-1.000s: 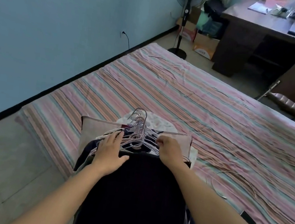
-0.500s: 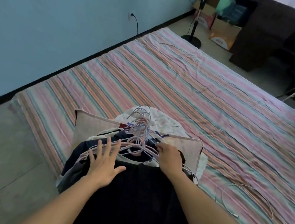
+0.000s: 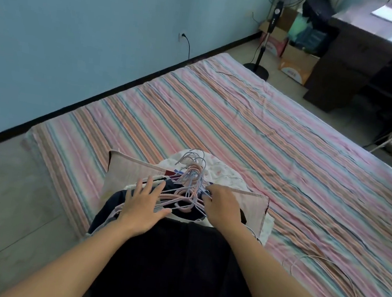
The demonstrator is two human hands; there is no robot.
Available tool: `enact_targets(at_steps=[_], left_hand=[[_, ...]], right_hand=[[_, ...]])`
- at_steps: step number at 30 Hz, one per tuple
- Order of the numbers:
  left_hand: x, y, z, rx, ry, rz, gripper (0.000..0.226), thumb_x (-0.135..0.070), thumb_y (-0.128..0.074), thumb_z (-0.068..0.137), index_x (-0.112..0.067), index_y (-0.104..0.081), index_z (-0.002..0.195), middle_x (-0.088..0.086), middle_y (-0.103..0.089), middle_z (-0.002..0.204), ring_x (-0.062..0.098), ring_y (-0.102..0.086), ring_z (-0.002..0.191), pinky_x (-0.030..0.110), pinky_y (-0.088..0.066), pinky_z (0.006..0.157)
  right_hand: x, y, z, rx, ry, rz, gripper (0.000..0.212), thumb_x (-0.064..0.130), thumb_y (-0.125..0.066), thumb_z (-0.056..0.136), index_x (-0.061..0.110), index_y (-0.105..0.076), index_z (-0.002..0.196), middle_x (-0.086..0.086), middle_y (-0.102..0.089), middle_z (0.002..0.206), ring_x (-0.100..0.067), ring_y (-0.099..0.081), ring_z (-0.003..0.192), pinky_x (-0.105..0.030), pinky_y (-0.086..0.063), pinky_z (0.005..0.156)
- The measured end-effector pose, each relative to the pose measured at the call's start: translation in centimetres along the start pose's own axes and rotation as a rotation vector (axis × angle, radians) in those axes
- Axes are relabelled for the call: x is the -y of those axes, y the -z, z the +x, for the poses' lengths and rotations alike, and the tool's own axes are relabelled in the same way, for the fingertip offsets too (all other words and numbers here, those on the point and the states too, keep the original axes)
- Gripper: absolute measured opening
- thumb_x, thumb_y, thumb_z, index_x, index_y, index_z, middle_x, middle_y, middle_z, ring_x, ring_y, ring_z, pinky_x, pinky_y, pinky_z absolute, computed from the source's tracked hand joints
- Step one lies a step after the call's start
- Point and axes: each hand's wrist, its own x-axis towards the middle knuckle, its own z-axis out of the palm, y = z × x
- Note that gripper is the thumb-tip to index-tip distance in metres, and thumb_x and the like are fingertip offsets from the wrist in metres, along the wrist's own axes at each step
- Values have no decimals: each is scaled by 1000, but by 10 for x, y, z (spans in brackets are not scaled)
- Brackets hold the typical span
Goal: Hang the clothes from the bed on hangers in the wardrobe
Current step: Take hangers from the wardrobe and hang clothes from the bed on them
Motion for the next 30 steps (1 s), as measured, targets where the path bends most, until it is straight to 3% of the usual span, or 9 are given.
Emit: enact_targets(at_steps=[3, 5, 7, 17, 20, 24, 27, 30], left_hand=[[3, 30, -15, -58, -66, -72, 73, -60, -54, 89, -33, -28, 151, 0, -29, 158, 24, -24, 145, 43, -23, 118], [5, 53, -33, -83, -82, -109, 67, -54, -60, 88, -28, -38, 147, -2, -45, 147, 21, -38, 135, 36, -32, 111], [9, 76, -54, -100, -81, -125, 64, -52, -63, 87, -24, -45, 142, -1, -51, 142, 20, -45, 129, 33, -37, 104], [66, 171, -204, -139, -38, -39, 66, -57, -64, 82, -31, -47, 140, -5, -56, 137, 18, -56, 120, 36, -49, 93], [92, 188, -261, -155, -20, -52, 70, -59, -66, 77, -33, -48, 139, -7, -56, 138, 16, -55, 121, 38, -50, 95], [121, 204, -337, -164, 5, -58, 74, -56, -68, 78, -28, -44, 143, -7, -51, 144, 16, -52, 126, 33, -45, 96], [143, 215, -394, -192, 47, -45, 76, -55, -69, 79, -28, -42, 145, -6, -49, 146, 15, -50, 128, 33, -44, 97], [164, 226, -450, -223, 118, -34, 71, -59, -68, 78, -31, -47, 139, -4, -58, 133, 16, -57, 115, 32, -47, 86]], right_hand=[[27, 15, -17, 23, 113, -24, 14, 20, -57, 96, 12, -66, 90, -2, -65, 91, -30, -57, 97, -35, -41, 69], [49, 27, -31, 49, 158, -47, 23, 24, -57, 97, 13, -69, 114, -5, -68, 111, -29, -58, 108, -38, -48, 79], [71, 37, -48, 68, 191, -85, 30, 26, -58, 96, 15, -66, 123, -7, -68, 119, -29, -58, 112, -42, -51, 87], [204, 72, -159, 156, 361, -321, 18, 26, -56, 91, 14, -64, 101, -3, -65, 105, -29, -60, 99, -44, -54, 78], [246, 76, -201, 162, 442, -369, 29, 31, -57, 93, 15, -64, 116, -3, -63, 118, -27, -58, 110, -47, -53, 87], [305, 82, -260, 210, 524, -397, 52, 37, -59, 95, 16, -50, 142, -4, -56, 140, -25, -54, 125, -42, -48, 100], [348, 85, -301, 244, 580, -378, 61, 40, -63, 93, 15, -44, 146, -5, -53, 144, -24, -53, 127, -41, -47, 103], [386, 82, -340, 267, 660, -403, 63, 45, -64, 92, 18, -44, 145, -2, -55, 142, -21, -55, 123, -38, -46, 102]])
